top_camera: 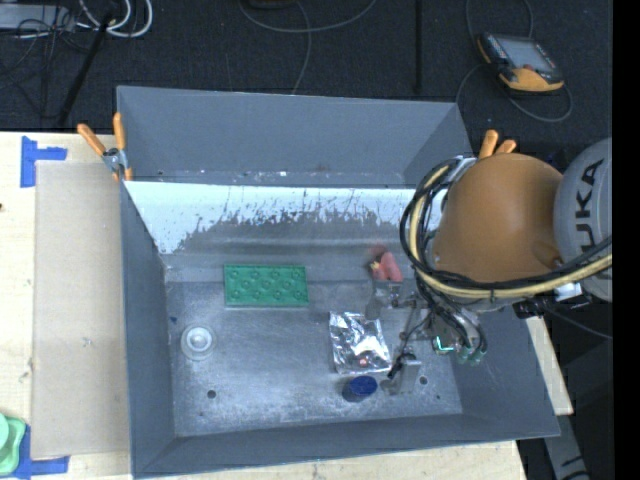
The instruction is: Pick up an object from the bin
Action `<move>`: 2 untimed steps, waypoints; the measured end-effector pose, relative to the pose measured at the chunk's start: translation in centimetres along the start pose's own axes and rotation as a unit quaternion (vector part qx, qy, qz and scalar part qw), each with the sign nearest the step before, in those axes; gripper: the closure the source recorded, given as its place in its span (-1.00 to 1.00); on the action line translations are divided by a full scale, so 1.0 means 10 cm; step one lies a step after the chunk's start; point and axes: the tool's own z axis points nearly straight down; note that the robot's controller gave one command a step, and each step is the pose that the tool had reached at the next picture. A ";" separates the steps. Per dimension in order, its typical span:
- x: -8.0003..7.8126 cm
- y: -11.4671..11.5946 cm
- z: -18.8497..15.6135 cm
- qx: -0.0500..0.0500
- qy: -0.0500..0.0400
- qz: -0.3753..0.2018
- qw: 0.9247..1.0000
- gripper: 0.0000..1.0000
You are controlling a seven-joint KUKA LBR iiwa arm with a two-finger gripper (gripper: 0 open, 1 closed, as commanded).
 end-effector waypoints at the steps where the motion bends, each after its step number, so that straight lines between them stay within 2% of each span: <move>1: -0.19 -0.22 1.44 -0.001 0.006 0.013 1.000 -1.00; 2: -0.24 -0.23 1.41 0.000 -0.007 0.013 1.000 1.00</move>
Offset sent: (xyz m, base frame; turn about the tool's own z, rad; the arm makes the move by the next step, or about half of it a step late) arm 0.0208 -0.0236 -0.1424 0.0258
